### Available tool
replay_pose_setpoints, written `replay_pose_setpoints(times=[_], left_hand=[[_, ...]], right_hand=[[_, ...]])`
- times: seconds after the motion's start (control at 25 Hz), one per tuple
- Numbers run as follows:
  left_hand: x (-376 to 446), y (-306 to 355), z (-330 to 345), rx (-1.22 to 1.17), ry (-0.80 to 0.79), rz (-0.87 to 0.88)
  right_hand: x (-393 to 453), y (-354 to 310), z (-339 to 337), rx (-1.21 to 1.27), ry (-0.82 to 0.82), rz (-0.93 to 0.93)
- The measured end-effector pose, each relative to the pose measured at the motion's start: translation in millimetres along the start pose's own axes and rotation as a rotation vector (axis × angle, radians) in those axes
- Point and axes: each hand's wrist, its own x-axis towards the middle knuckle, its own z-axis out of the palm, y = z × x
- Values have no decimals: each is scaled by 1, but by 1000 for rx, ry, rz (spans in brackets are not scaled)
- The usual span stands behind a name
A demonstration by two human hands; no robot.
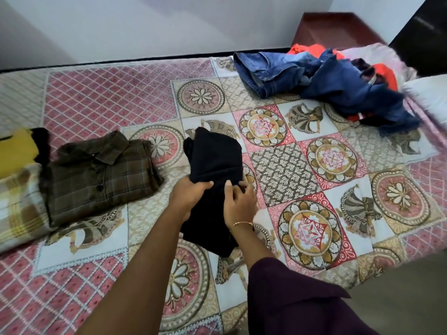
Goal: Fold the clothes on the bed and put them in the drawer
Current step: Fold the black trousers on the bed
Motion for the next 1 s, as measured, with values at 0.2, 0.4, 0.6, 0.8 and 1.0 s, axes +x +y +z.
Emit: replay_pose_setpoints(times=[0.2, 0.4, 0.6, 0.8, 1.0], left_hand=[[-23, 71, 27, 1007, 306, 435], [-19, 54, 73, 1293, -252, 440], [12, 29, 68, 726, -112, 499], [68, 5, 47, 1087, 81, 461], [90, 3, 39, 1070, -43, 198]], right_hand=[[47, -62, -19, 919, -403, 200], [81, -11, -17, 964, -318, 593], [65, 52, -7, 726, -69, 672], [73, 40, -1, 577, 12, 632], [82, 43, -3, 684, 24, 666]])
